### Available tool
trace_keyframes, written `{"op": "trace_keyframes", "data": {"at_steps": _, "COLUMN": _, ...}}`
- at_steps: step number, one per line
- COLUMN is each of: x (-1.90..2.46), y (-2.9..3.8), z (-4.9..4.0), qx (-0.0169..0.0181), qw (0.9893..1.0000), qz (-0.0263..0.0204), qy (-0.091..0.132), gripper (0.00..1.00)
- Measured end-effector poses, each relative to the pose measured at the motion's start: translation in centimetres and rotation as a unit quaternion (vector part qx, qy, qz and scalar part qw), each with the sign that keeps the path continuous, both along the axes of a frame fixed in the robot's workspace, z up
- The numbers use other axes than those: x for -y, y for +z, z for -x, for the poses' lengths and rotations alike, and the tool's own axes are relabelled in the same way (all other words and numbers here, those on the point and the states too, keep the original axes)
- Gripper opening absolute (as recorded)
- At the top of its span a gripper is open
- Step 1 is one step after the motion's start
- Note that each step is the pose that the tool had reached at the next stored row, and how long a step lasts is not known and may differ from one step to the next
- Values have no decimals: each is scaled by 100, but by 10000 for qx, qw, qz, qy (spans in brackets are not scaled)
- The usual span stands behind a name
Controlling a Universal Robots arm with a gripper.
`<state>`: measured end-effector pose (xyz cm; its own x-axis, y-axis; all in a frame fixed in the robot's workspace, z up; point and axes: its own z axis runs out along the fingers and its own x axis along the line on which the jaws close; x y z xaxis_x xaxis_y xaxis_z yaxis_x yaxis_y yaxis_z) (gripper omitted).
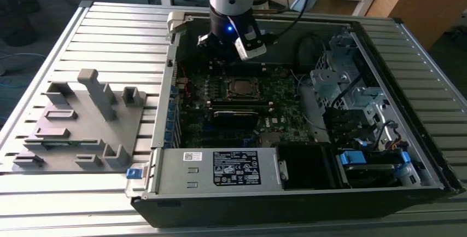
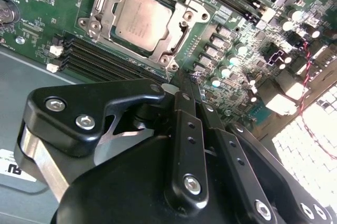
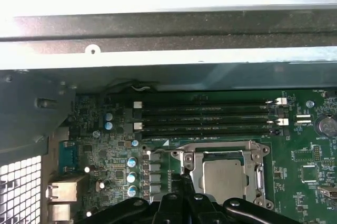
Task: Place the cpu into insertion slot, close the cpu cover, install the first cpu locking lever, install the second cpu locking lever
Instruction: 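Install the first cpu locking lever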
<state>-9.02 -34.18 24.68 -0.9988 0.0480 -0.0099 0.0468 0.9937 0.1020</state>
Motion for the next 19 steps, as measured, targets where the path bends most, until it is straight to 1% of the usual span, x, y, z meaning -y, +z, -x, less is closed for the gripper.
{"op": "trace_keyframes", "data": {"at_steps": 3, "x": 1, "y": -1, "z": 22, "qx": 0, "qw": 10000, "qz": 0, "qy": 1, "gripper": 11}}
{"op": "trace_keyframes", "data": {"at_steps": 9, "x": 1, "y": 0, "z": 25, "qx": 0, "qw": 10000, "qz": 0, "qy": 0, "gripper": 11}}
{"op": "trace_keyframes", "data": {"at_steps": 15, "x": 1, "y": 38, "z": 25, "qx": 0, "qw": 10000, "qz": 0, "qy": 0, "gripper": 11}}
{"op": "trace_keyframes", "data": {"at_steps": 19, "x": 1, "y": 40, "z": 25, "qx": 1, "qw": 10000, "qz": -1, "qy": 0, "gripper": 11}}
